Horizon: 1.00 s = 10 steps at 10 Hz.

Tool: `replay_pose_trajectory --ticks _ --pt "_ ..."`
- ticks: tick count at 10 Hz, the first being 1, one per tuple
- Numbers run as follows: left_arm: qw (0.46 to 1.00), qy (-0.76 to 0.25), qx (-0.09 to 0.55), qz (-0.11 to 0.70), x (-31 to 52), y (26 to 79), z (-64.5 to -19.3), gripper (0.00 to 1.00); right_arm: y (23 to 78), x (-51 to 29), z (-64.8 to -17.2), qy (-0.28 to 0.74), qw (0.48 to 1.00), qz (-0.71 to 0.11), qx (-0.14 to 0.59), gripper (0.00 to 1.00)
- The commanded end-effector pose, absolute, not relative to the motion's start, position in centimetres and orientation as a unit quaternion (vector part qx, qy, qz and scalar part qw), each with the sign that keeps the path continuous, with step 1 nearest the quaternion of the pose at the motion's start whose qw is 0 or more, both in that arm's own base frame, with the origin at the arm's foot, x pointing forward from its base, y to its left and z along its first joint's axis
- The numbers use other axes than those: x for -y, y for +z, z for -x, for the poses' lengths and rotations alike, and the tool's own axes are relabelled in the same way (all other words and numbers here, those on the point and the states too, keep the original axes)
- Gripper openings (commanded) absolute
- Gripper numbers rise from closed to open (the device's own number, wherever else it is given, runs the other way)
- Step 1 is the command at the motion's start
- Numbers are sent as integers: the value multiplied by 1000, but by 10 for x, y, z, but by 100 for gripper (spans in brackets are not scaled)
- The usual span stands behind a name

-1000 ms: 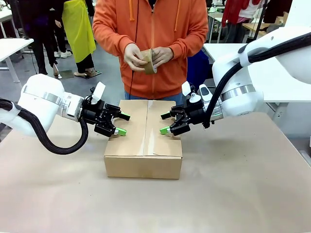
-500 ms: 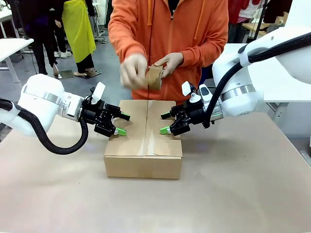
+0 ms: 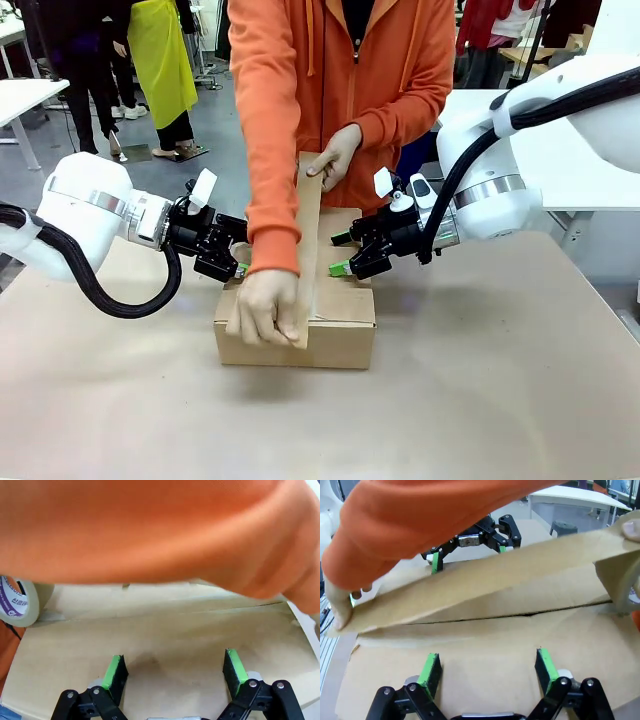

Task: Pack the gift set into the box.
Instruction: Press and hold the closed box until the human finishes sealing it.

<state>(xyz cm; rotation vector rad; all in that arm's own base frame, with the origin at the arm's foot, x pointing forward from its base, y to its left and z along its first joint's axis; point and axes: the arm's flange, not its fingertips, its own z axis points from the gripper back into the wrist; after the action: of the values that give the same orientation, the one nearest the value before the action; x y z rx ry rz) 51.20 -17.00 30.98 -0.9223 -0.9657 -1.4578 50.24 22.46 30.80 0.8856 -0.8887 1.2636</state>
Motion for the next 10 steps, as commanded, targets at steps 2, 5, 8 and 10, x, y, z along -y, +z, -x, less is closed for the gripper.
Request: replay_pose_trajectory --ticks 2,5,8,10 --pt "546 -620 411 387 170 309 -510 100 305 -226 -502 553 631 -383 386 100" --pt "546 -620 411 387 170 309 -510 100 305 -226 -502 553 631 -383 386 100" --pt "546 -620 411 387 170 309 -510 100 305 -226 -502 553 631 -383 386 100" --pt "546 -620 411 387 170 309 -510 100 305 -226 -502 553 631 -383 386 100"
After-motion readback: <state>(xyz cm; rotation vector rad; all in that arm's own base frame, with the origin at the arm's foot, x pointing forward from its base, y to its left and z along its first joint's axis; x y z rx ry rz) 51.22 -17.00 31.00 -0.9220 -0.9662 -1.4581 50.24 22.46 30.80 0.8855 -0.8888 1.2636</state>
